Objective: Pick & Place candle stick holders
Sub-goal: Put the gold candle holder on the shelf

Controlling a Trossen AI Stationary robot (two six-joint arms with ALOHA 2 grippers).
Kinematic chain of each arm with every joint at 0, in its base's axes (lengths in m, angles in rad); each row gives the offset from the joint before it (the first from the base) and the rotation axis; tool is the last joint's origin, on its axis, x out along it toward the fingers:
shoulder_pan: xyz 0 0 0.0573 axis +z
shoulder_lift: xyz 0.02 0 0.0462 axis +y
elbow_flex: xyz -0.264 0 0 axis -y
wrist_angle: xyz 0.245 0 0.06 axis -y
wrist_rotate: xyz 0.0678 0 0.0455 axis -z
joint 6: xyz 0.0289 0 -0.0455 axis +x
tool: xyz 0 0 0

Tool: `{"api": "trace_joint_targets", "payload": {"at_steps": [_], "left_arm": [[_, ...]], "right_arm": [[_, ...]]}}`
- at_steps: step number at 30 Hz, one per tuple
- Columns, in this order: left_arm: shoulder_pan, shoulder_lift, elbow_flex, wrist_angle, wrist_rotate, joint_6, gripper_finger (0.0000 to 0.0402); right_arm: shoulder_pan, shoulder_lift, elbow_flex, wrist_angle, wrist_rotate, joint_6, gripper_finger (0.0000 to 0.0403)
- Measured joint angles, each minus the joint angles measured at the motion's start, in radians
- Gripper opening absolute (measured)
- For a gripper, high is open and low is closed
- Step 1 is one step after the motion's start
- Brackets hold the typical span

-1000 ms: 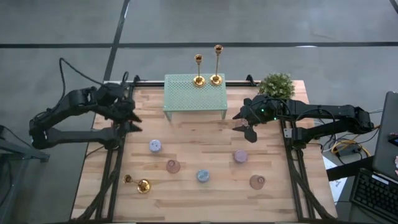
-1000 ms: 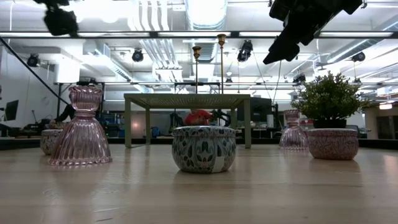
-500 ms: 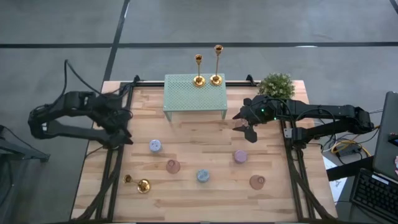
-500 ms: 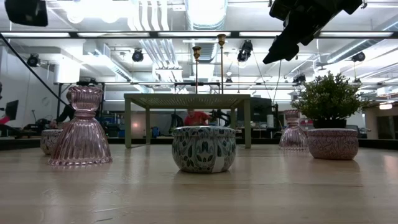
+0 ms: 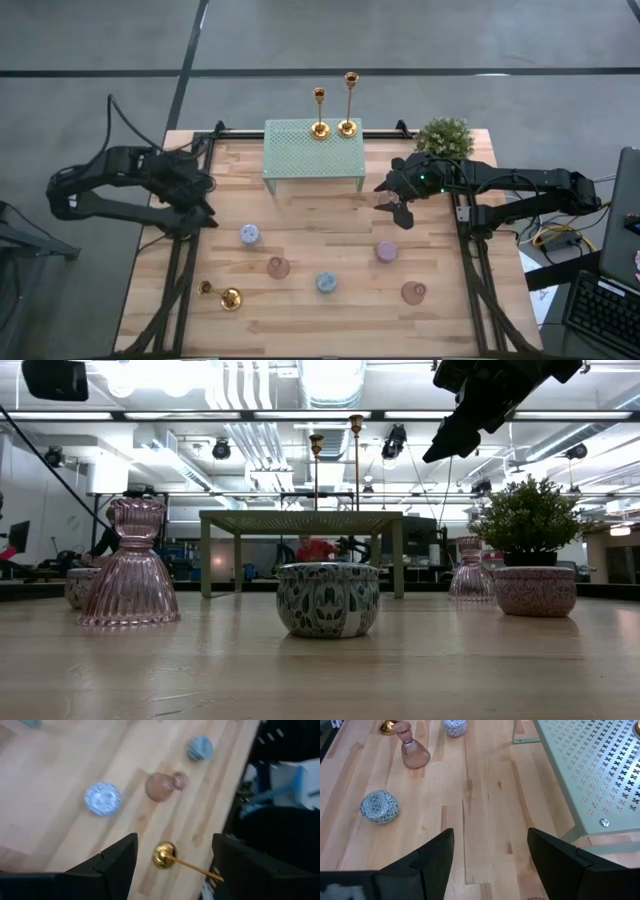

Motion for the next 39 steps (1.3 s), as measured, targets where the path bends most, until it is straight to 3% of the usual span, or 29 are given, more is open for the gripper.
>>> {"api": "trace_joint_targets", "payload": {"at_steps": [7, 22, 32, 39], "left_arm": [[-0.022, 0.029, 0.035, -0.053, 0.125, -0.037, 0.0259], [-0.211, 0.068, 0.077, -0.186, 0.087, -0.179, 0.0259], [-0.429, 0.11, 0.076, -0.183, 0.077, -0.318, 0.0259], [-0.645, 0.152, 0.046, -0.18, -0.01, -0.427, 0.0259]], "right_arm": [[0.0, 0.0, 0.0, 0.0, 0.0, 0.0, 0.0244], [0.0, 0.0, 0.0, -0.002, 0.0, 0.003, 0.0244], [0.0, 0.0, 0.0, -0.003, 0.0, -0.001, 0.0244], [0.0, 0.0, 0.0, -0.003, 0.0, -0.008, 0.0244]]}}
